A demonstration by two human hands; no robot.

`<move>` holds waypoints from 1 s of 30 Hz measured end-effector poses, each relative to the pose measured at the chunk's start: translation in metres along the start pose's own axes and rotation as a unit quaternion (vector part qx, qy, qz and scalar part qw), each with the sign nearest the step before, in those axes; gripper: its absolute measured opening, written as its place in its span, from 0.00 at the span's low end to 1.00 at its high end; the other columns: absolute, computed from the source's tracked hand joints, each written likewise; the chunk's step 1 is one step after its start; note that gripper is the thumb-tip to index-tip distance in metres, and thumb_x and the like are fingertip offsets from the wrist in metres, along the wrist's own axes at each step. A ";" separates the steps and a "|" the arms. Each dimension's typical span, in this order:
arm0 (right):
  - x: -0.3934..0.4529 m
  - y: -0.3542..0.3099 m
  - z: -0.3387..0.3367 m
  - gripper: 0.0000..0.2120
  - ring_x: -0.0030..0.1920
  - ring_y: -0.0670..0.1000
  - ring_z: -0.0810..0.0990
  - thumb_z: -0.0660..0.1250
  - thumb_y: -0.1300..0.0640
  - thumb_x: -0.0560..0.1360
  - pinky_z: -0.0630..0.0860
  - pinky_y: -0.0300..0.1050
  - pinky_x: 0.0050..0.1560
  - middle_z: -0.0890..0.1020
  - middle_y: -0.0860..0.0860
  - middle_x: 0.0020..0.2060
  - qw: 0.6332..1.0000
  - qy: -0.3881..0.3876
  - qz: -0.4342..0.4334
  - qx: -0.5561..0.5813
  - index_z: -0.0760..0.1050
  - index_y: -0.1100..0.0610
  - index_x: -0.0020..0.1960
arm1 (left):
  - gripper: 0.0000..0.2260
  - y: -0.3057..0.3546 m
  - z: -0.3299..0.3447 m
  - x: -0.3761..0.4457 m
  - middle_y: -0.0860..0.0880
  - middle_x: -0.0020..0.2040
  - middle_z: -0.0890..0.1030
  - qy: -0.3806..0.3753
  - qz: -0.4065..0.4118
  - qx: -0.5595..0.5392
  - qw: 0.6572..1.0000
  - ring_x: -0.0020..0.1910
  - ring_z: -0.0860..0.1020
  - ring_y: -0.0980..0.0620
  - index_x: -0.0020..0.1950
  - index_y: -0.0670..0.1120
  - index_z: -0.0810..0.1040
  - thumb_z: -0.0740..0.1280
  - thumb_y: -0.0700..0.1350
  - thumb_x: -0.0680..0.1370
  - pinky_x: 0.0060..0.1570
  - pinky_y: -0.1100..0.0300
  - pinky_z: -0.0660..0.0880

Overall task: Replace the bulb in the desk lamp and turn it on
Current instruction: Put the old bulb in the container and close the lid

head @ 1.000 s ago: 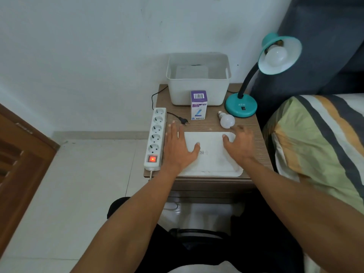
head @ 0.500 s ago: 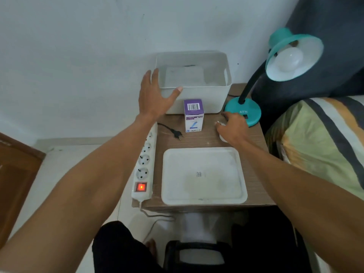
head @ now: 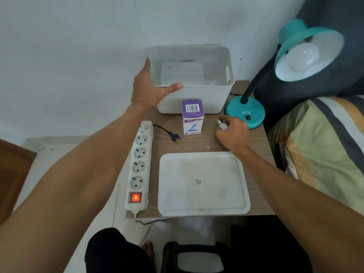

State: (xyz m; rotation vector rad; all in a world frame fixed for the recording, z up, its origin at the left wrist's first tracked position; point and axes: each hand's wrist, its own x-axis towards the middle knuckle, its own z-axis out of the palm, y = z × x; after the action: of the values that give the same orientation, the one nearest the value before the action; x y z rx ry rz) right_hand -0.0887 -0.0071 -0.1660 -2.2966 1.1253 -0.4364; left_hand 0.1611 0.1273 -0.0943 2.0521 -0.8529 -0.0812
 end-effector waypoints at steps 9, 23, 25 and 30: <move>0.019 -0.079 -0.054 0.18 0.47 0.45 0.82 0.70 0.55 0.72 0.81 0.42 0.49 0.85 0.49 0.50 0.956 0.126 -0.215 0.155 0.81 0.55 0.61 | 0.48 0.009 0.001 -0.008 0.57 0.62 0.78 0.002 0.006 -0.016 1.000 0.60 0.77 0.57 0.74 0.49 0.68 0.78 0.72 0.63 0.62 0.59 0.78; 0.104 -0.137 -0.028 0.21 0.56 0.49 0.82 0.68 0.54 0.72 0.78 0.44 0.57 0.84 0.49 0.56 0.987 0.044 -0.109 0.110 0.80 0.51 0.65 | 0.46 0.013 0.002 -0.012 0.55 0.60 0.81 0.018 -0.015 -0.008 1.000 0.57 0.80 0.53 0.70 0.52 0.68 0.77 0.74 0.60 0.55 0.53 0.81; 0.107 -0.132 -0.023 0.21 0.55 0.50 0.82 0.70 0.55 0.72 0.77 0.43 0.55 0.84 0.50 0.56 0.991 0.019 -0.098 0.088 0.79 0.51 0.65 | 0.46 0.014 0.003 -0.012 0.55 0.60 0.80 0.017 -0.013 -0.009 1.000 0.58 0.80 0.53 0.71 0.51 0.68 0.77 0.73 0.61 0.56 0.53 0.81; 0.112 -0.131 -0.017 0.21 0.55 0.54 0.82 0.72 0.53 0.70 0.79 0.48 0.54 0.84 0.53 0.56 0.994 -0.031 -0.095 0.040 0.80 0.49 0.63 | 0.47 0.011 0.005 -0.013 0.56 0.58 0.79 0.026 -0.004 0.001 1.000 0.56 0.79 0.54 0.71 0.50 0.68 0.77 0.73 0.61 0.53 0.54 0.81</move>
State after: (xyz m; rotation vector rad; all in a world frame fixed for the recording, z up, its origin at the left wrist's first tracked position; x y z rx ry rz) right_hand 0.0514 -0.0358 -0.0693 -2.3391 0.8492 -0.4695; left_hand 0.1434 0.1277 -0.0924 2.0511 -0.8127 -0.0301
